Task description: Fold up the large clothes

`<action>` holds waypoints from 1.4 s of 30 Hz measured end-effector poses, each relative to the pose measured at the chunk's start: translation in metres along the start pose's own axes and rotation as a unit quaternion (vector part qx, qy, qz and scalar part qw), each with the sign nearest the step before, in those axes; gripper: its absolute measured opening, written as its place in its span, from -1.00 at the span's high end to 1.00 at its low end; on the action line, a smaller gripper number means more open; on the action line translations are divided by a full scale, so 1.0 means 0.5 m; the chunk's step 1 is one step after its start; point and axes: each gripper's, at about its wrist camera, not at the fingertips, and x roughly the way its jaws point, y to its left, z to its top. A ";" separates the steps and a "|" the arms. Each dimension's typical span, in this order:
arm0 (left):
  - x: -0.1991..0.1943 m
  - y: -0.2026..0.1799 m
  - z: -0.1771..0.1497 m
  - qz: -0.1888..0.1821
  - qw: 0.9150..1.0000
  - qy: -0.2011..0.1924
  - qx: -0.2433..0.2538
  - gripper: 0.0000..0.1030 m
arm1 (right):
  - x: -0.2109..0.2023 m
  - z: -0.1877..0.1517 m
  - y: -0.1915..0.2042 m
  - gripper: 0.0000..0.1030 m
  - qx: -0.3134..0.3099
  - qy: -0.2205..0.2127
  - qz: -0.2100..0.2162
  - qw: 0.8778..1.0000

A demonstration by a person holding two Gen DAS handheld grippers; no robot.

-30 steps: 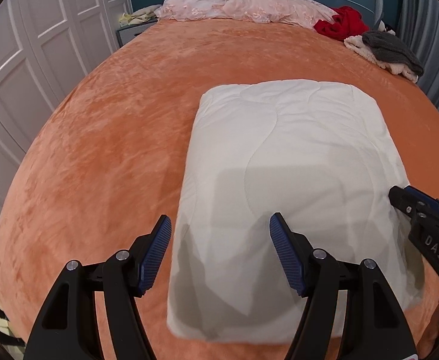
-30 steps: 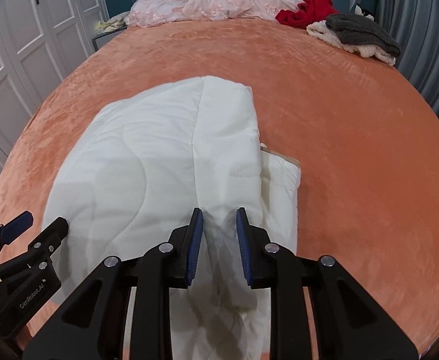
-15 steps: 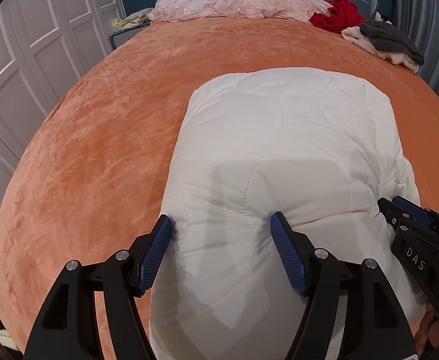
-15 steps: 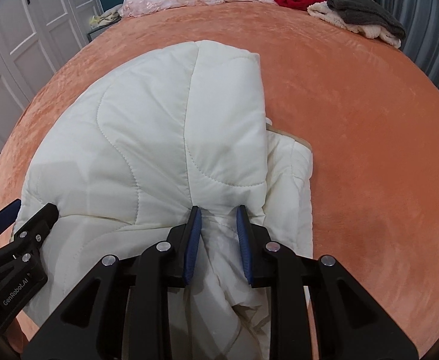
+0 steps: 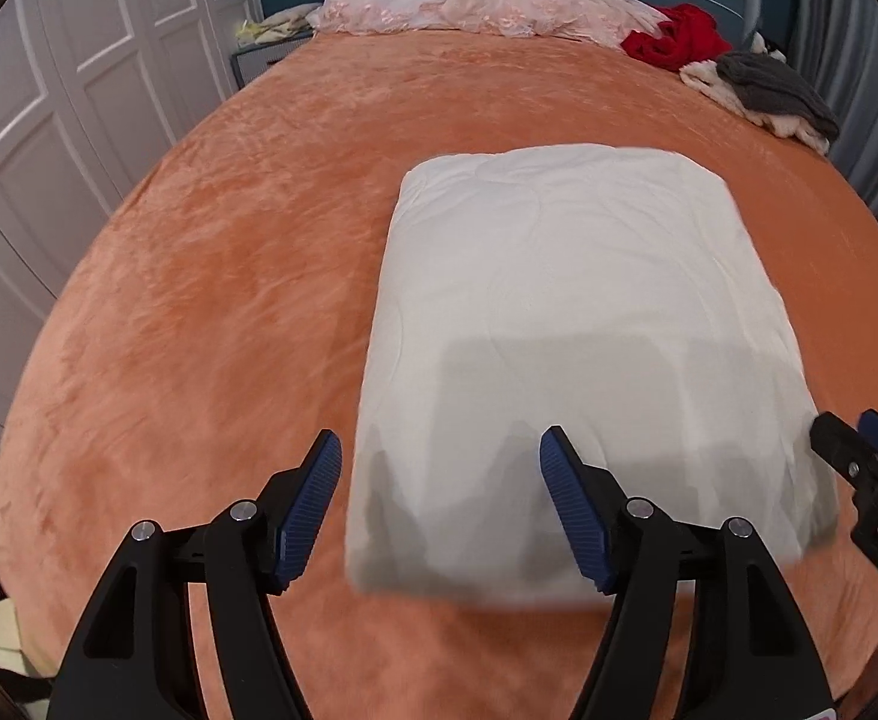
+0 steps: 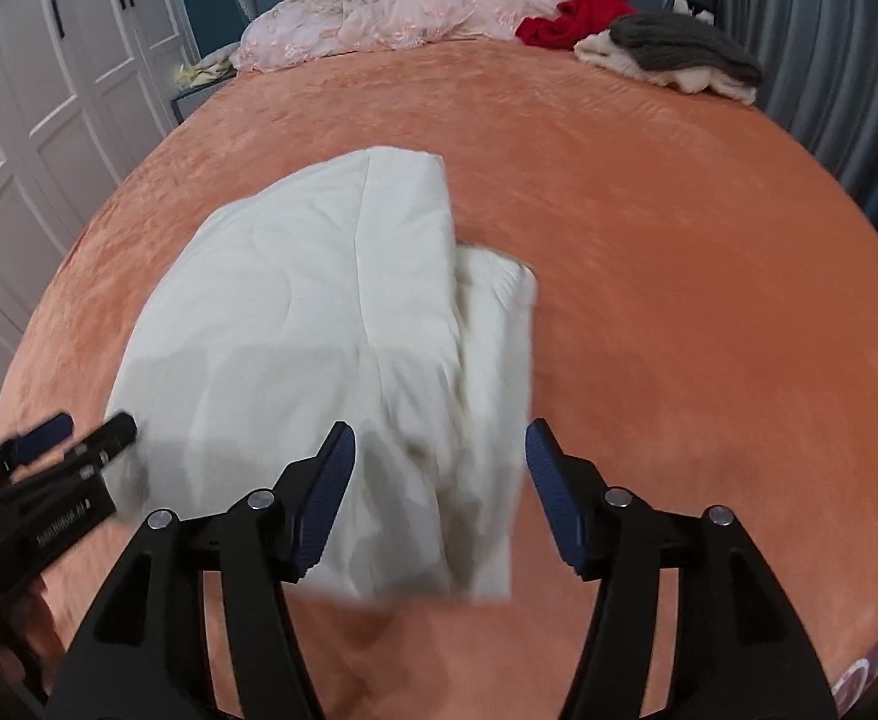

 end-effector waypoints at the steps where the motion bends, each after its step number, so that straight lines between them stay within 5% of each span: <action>1: -0.014 -0.002 -0.010 0.001 1.000 -0.002 0.004 -0.30 | -0.017 -0.018 0.001 -0.11 -0.006 -0.003 -0.004 1.000; 9: -0.116 -0.002 -0.090 0.003 1.000 -0.011 0.010 -0.30 | 0.057 -0.101 -0.030 -0.03 -0.030 0.067 -0.044 0.996; 11: -0.137 0.001 -0.104 0.003 1.000 -0.016 0.009 -0.30 | 0.045 -0.109 -0.037 0.12 -0.021 0.071 -0.054 0.996; 17: -0.192 0.012 -0.142 0.005 1.000 -0.028 0.010 -0.30 | -0.102 -0.118 -0.036 0.06 -0.012 0.010 -0.035 0.999; 25: -0.257 0.011 -0.198 0.022 0.999 -0.049 0.010 -0.31 | -0.285 -0.166 0.008 -0.44 -0.032 -0.073 -0.005 0.997; 34: -0.299 0.001 -0.261 0.023 0.998 -0.049 0.016 -0.34 | -0.365 -0.237 0.041 -0.68 -0.055 -0.097 -0.005 0.994; 42: -0.315 -0.004 -0.296 0.026 0.998 -0.049 0.009 -0.34 | -0.375 -0.276 0.042 -0.68 -0.048 -0.091 -0.004 0.995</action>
